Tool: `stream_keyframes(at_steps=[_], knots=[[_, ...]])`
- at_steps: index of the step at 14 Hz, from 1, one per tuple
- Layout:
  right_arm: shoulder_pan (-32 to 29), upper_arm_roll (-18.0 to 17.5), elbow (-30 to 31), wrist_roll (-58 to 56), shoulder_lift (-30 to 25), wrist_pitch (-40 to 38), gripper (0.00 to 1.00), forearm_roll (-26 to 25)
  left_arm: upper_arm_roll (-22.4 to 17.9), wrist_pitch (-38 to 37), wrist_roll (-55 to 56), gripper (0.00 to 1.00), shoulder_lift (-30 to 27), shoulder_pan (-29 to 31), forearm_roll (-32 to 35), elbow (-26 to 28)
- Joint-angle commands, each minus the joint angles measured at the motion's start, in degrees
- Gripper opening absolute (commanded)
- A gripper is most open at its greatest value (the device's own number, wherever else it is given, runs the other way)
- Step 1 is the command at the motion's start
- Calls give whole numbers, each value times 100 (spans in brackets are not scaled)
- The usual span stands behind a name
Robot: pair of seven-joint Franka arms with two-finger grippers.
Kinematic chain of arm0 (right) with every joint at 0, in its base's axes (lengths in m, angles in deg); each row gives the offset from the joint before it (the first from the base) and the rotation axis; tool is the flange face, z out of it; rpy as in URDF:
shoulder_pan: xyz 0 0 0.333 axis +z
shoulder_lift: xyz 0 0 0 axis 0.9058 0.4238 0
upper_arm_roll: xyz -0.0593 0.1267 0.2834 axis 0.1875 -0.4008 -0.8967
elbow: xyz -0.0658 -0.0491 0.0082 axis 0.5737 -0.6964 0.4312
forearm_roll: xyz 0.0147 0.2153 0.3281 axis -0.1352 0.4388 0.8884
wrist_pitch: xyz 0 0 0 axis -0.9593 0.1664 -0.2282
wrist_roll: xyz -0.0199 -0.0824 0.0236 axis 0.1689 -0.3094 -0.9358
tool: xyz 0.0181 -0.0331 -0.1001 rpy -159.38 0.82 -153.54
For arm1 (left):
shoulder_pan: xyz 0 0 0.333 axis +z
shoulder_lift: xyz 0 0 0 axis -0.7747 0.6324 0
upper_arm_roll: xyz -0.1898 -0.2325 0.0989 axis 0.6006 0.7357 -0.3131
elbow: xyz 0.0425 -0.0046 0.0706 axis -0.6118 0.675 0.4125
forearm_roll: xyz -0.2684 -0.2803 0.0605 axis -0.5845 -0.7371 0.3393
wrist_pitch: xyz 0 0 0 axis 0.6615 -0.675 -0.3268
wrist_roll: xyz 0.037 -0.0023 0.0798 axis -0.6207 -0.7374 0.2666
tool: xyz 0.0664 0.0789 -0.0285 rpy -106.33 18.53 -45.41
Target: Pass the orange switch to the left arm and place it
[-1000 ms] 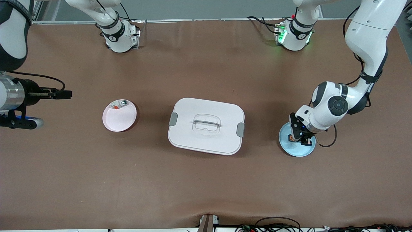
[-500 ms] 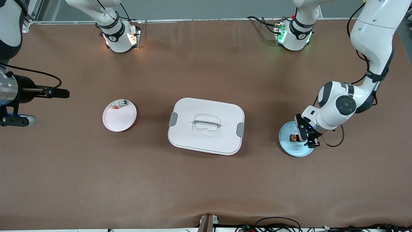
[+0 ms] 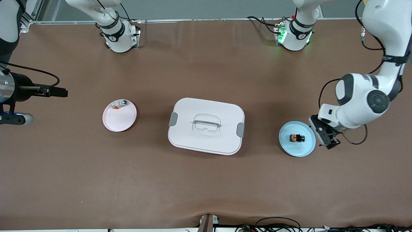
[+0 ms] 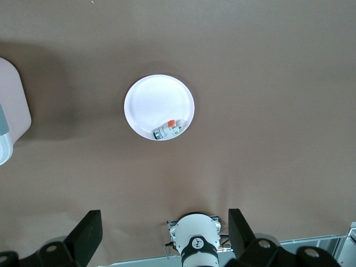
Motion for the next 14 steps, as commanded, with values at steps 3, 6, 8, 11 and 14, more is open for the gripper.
stream_keyframes(at_steps=[3, 6, 8, 11, 14], knots=[[-178, -25, 187, 33, -269, 155, 100, 165, 105, -1193, 2539, 100, -379, -13, -113, -769], [-178, -17, 642, 42, -549, 443, 100, 174, 140, -1824, 4103, 100, -694, -21, -113, -990], [-178, -16, 1781, 42, -1259, 1154, 100, 174, 140, -2011, 4993, 100, -985, -22, -87, -990], [-265, -16, 3033, 42, -2070, 1956, 100, 174, 105, -2117, 5488, 100, -1284, 31, -96, -990], [-274, -16, 3298, 50, -2308, 2185, 100, 192, 122, -2563, 6532, 100, -1487, 22, -78, -1199]])
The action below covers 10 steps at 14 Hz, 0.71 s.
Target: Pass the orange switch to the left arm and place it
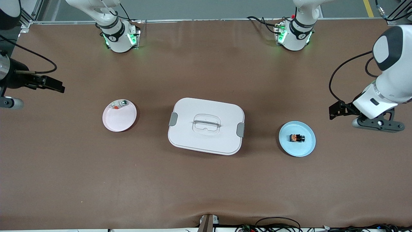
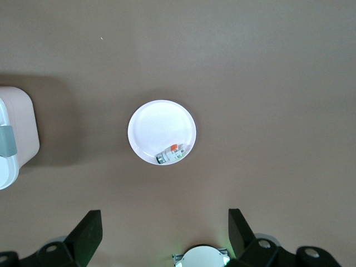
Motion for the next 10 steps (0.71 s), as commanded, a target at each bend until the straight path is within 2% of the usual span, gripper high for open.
stream_keyframes(at_steps=[1, 3, 7, 9, 10], knots=[[-113, -45, 730, 50, -553, 398, 100, 147, 28, -673, 885, 100, -163, 12, -40, -356], [-122, -45, 1063, 50, -790, 635, 100, 165, 20, -1157, 1169, 100, -136, 21, -40, -726], [-219, -45, 1311, 50, -1028, 838, 100, 261, -51, -1256, 1090, 100, -154, 161, -31, -911], [-219, -45, 1547, 50, -1203, 1022, 100, 261, -339, -1309, 1090, 100, -223, 48, 4, -956], [-219, -45, 1740, 50, -1317, 1136, 100, 261, -619, -1326, 1073, 100, -276, -240, -74, -947]])
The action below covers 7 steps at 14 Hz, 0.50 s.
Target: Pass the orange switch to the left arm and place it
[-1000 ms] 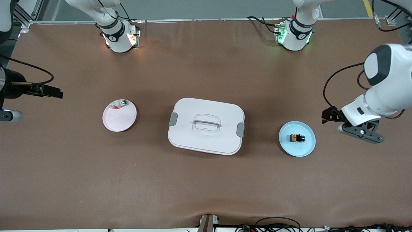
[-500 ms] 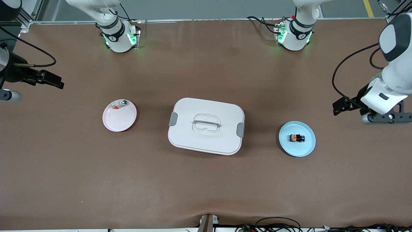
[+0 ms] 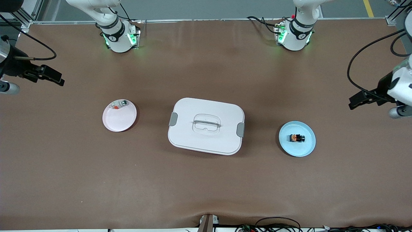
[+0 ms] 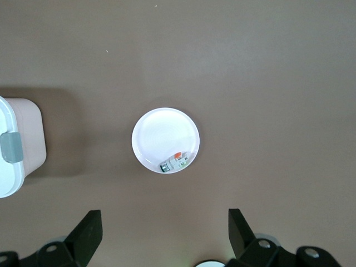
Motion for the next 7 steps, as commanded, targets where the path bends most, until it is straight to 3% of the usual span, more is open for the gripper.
stream_keyframes(at_steps=[1, 3, 7], knots=[[-125, -59, 615, 21, -472, 330, 100, 119, -783, -331, 16, 100, -208, -686, -84, -91], [-125, -59, 677, 21, -525, 366, 100, 119, -1269, -708, -27, 100, -323, -1198, -75, -100], [-125, -67, 677, 21, -604, 366, 100, 119, -1262, -772, -256, 100, -797, -1287, -84, 198]])
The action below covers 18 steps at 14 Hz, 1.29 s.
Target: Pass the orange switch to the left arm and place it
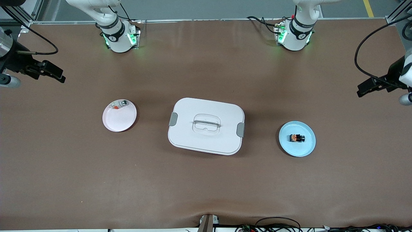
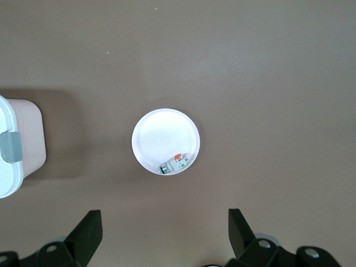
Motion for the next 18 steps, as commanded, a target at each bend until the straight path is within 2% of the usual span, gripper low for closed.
stream_keyframes(at_steps=[1, 7, 11, 18], knots=[[-114, -67, 175, 20, -276, 99, 100, 109, -81, -21, -153, 100, -401, -124, -79, 278], [-105, -67, 202, -7, -355, 134, 100, 109, -55, 5, -232, 100, -683, -142, -264, 506], [-87, -76, 211, -7, -346, 152, 100, 109, 121, 5, -468, 100, -692, -151, -281, 489], [-87, -76, 272, -24, -346, 178, 100, 109, 121, -74, -680, 100, -657, -125, -413, 331]])
